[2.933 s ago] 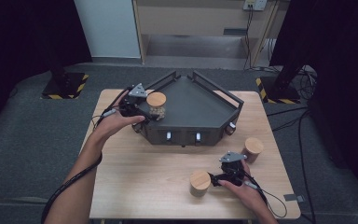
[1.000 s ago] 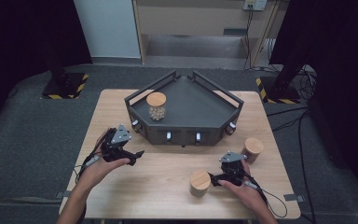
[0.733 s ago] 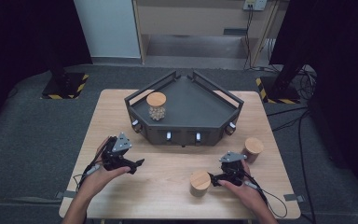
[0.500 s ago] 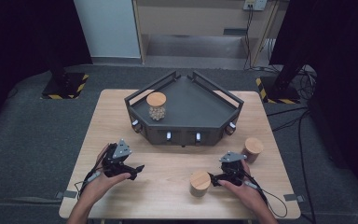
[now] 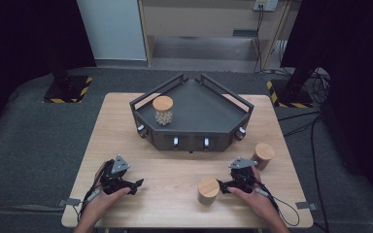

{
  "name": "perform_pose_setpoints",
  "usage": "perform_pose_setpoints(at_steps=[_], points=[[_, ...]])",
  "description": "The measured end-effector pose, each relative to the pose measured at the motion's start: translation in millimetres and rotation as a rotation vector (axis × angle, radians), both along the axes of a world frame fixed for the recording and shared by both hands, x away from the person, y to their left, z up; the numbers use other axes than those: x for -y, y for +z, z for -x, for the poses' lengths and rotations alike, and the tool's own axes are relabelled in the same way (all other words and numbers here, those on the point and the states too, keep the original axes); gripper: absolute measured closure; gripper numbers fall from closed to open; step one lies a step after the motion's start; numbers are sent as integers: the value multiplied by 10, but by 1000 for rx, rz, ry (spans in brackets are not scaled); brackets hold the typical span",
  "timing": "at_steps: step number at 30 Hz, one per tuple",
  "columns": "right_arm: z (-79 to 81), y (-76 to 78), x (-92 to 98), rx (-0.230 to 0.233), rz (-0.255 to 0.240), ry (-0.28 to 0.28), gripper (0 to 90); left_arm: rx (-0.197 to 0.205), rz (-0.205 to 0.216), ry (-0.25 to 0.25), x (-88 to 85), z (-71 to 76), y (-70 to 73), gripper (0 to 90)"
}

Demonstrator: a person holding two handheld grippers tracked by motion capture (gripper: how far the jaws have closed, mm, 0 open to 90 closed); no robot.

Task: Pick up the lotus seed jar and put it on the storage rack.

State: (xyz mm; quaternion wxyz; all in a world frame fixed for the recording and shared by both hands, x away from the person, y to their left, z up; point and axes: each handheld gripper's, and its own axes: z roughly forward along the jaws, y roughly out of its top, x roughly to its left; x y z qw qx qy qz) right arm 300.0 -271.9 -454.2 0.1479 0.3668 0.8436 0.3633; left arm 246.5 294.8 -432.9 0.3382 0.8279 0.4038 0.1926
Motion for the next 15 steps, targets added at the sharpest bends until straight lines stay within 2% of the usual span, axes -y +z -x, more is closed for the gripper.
perform_pose_setpoints(at_steps=[2,6,9,13,15], points=[[4,1,-9,1,4,0,38,-4,-16,17,18,12,-29,24],[4,0,-8,2,4,0,38,-19,-12,45,2,15,-89,24],[4,0,-8,2,4,0,38,-30,-36,34,25,0,-116,23],[5,1,-9,2,5,0,38,-38,0,48,-9,-12,-160,8],[5,1,-10,3,5,0,38,-45,35,52,-62,-24,-200,0]])
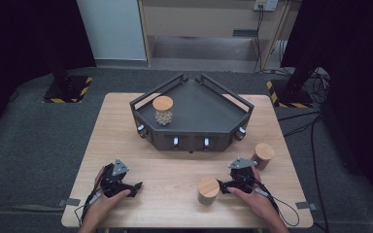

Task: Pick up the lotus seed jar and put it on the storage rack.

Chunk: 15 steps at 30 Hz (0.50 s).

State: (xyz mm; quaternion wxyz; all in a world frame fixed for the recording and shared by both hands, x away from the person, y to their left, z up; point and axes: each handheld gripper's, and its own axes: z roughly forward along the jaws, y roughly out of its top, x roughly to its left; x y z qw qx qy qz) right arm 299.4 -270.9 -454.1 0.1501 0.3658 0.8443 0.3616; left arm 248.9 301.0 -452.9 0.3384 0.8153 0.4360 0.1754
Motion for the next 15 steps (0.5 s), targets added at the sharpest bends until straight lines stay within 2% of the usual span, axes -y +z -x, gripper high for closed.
perform_pose_setpoints(at_steps=[15], points=[[5,3,-7,-1,0,-5,40,0,-2,6,13,7,1,0]])
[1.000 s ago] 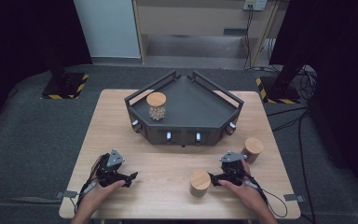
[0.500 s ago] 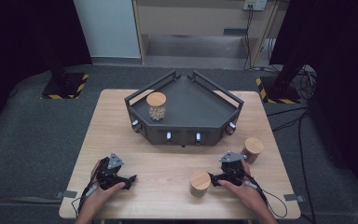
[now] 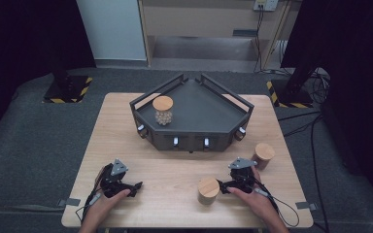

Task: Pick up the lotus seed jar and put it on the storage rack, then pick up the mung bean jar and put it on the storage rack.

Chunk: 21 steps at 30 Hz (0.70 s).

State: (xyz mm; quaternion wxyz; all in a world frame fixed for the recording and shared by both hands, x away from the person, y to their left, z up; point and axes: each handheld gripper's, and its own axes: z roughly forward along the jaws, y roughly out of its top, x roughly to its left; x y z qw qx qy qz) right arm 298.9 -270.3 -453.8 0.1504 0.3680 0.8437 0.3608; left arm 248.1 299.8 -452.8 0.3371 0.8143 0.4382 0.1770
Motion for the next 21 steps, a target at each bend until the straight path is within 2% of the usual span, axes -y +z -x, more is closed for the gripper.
perform_pose_setpoints(at_steps=[7,11,21], points=[[-1,6,23,-10,-19,-17,57,0,0,11,19,5,0,0],[56,62,128,3,-65,-31,57,0,0,11,18,5,-1,0],[191,252,196,38,-68,-7,58,0,0,11,18,5,0,0]])
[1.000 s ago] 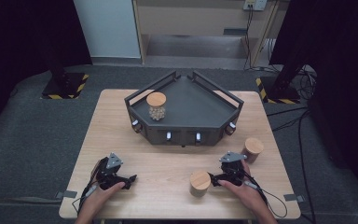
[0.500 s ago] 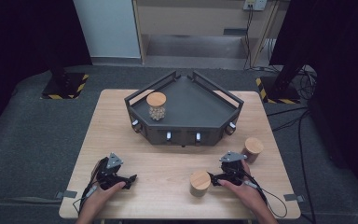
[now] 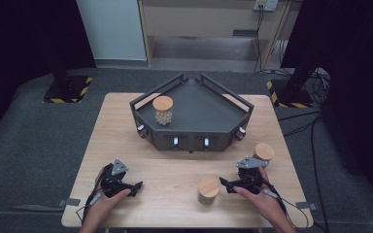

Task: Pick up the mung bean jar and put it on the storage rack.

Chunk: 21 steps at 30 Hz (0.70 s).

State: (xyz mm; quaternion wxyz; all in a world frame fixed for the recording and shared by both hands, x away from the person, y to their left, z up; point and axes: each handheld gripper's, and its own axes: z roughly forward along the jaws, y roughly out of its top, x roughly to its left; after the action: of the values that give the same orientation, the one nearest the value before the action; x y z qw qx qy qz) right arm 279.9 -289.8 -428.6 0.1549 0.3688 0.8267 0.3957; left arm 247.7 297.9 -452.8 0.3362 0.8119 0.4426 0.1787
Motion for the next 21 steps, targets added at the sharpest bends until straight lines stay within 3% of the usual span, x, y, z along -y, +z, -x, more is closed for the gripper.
perform_pose_setpoints(at_steps=[6,21], points=[[91,116,17,34,6,15,59,0,0,0,0,0,0,0],[225,351,73,57,7,43,58,0,0,-1,-2,-1,0,0]])
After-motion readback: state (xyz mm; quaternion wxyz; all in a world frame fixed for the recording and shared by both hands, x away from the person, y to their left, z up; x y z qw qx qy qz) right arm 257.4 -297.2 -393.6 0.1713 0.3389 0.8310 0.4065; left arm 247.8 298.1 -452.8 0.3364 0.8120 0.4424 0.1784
